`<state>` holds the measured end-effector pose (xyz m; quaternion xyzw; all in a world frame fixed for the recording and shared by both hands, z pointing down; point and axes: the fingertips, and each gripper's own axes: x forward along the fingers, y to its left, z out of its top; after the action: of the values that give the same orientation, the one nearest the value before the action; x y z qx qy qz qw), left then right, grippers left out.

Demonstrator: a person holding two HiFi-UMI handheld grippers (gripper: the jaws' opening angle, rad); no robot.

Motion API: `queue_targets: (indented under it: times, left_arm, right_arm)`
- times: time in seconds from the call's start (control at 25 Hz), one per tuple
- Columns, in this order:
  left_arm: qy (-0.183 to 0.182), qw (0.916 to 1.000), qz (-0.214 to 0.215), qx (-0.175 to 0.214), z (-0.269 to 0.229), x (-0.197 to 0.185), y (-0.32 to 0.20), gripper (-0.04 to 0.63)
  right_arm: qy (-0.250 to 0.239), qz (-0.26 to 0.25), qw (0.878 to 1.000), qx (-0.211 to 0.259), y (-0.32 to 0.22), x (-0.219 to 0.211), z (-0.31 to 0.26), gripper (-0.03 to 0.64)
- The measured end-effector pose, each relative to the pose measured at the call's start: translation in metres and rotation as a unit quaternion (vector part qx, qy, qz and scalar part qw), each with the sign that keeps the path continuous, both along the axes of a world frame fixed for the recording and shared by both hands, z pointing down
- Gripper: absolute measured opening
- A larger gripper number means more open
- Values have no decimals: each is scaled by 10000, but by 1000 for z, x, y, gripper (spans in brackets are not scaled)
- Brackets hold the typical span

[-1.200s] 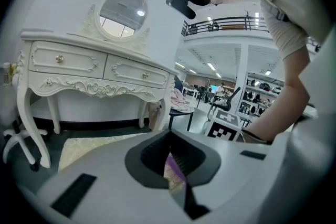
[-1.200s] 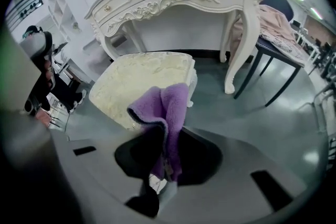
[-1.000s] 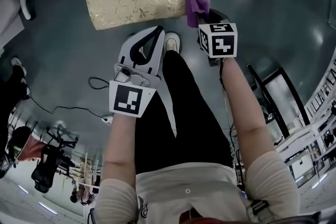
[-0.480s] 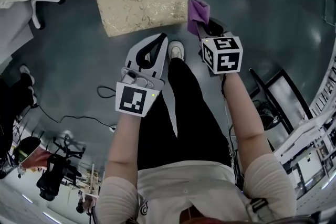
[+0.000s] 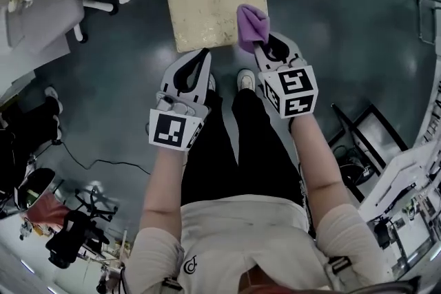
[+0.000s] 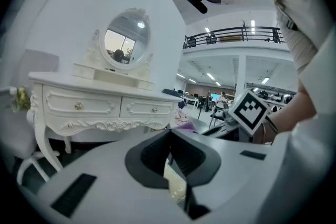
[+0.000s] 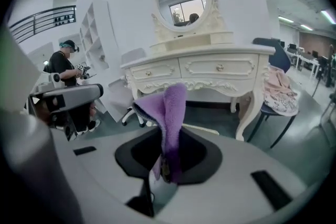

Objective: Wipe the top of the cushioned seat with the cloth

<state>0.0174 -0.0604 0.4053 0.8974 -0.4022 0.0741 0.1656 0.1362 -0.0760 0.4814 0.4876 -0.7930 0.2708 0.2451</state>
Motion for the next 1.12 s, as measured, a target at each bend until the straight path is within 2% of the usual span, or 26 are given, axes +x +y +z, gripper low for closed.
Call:
queue_targets:
  times: [0.2, 0.32, 0.4, 0.56, 0.72, 0.96, 1.12]
  left_arm:
    - [-55, 9988, -170, 461, -69, -33, 1, 12]
    - [-53, 9992, -325, 239, -93, -55, 2, 12]
    - [-14, 9988, -409, 274, -118, -68, -5, 12]
    - [-442, 9932, -644, 862, -184, -90, -22, 12]
    - [-528, 9875, -739, 1292, -239, -92, -20, 12]
    - [-797, 9830, -951, 1356, -298, -90, -11, 12]
    - [-531, 9814, -1003, 1549, -344, -92, -12, 12]
  right_arm:
    - [-233, -72, 9986, 463, 5, -27, -75, 81]
    - [-293, -171, 9960, 824, 9, -38, -120, 81]
    - [-341, -229, 9933, 1078, 7, -42, -153, 81]
    - [-436, -333, 9853, 1620, 2, -47, -221, 80]
    - [-472, -350, 9754, 2123, 1, -44, -282, 80]
    - [-306, -345, 9596, 2775, 0, -30, -356, 80]
    - [-291, -314, 9500, 3092, -1, -25, -394, 80]
